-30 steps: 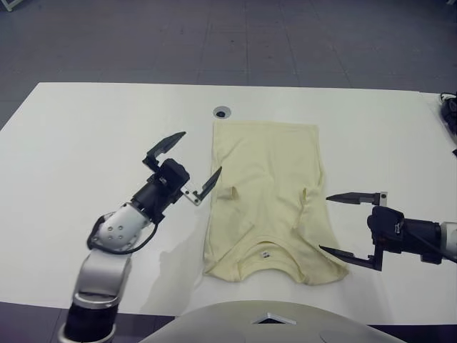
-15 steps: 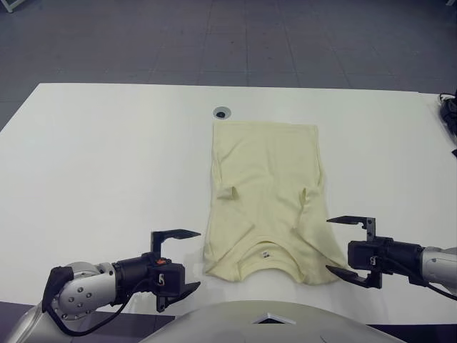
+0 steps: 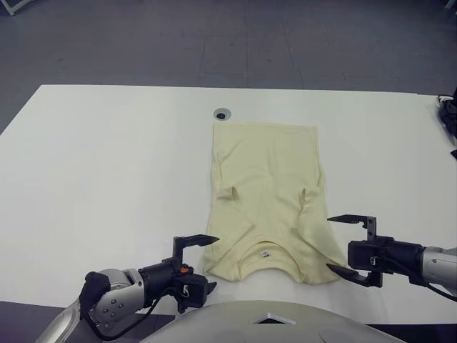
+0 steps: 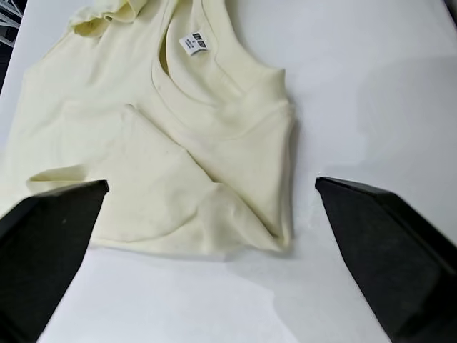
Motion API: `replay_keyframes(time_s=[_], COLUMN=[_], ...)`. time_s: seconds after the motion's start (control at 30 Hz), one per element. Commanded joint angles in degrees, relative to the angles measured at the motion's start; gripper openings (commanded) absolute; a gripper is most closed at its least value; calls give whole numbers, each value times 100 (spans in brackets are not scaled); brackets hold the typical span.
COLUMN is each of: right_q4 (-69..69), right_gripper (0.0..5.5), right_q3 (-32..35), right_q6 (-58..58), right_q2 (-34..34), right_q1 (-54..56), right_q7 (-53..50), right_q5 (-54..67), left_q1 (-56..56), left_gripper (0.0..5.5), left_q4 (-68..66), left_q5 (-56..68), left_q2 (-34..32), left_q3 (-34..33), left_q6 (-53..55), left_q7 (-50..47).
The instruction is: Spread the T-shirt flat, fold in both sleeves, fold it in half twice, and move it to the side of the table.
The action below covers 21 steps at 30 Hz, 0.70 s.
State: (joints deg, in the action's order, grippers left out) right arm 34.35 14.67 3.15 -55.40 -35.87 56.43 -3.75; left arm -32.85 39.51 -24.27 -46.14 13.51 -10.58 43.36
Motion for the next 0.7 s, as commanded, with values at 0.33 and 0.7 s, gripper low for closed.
replay_keyframes(time_s=[0.33, 0.7], right_q4=[211, 362], right_gripper=[540, 540], right_q3=[128, 90], right_q6=[-32, -150], right_q2=[-7, -1], right_q1=[42, 79], right_q7=[93, 125], right_q5=[182, 185], left_q1=[-258, -215], left_gripper=[279, 83], left_q4=[-506, -409], left_q5=[-493, -489], left_q2=[-178, -20], left_q3=[282, 277], left_q6=[783, 1297], left_q7=[231, 151])
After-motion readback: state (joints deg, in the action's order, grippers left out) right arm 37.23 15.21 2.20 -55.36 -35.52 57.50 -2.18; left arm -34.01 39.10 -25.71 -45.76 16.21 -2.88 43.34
